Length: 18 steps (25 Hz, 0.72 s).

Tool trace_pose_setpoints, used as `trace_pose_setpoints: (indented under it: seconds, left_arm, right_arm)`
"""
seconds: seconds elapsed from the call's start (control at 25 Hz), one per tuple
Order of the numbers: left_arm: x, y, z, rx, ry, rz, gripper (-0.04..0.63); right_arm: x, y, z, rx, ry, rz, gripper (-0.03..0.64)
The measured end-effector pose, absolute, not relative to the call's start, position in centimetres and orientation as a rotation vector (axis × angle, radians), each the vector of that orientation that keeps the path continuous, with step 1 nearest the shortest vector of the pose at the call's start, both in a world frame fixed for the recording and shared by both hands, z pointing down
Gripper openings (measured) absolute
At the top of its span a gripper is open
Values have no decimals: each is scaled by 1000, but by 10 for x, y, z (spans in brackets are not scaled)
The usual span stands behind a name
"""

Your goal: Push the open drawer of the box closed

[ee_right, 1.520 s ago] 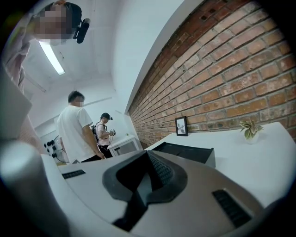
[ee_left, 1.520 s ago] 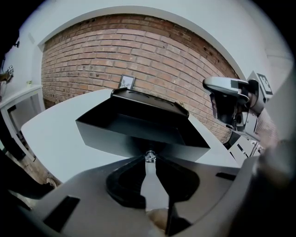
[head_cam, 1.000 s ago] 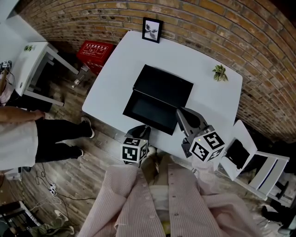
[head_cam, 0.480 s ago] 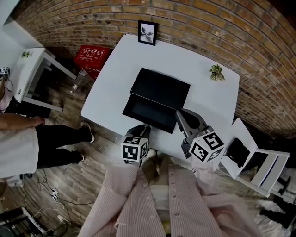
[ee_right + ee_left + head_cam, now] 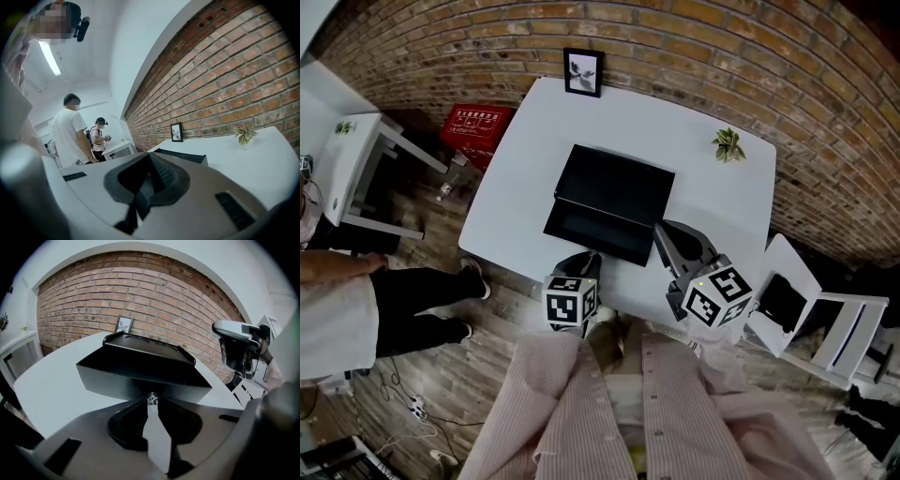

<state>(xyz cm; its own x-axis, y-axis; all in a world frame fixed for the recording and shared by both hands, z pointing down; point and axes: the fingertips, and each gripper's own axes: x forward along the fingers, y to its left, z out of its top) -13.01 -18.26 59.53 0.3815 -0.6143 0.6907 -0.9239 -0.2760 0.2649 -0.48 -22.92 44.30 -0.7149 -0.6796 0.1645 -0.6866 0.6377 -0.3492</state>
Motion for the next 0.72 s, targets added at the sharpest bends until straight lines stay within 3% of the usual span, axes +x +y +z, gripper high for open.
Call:
trace_pose_setpoints:
  seconds: [0.72]
  left_arm:
    - [-124, -206, 596, 2002, -1321, 617, 64]
  right_arm:
    - [14, -241, 444, 1249, -2809, 635, 3]
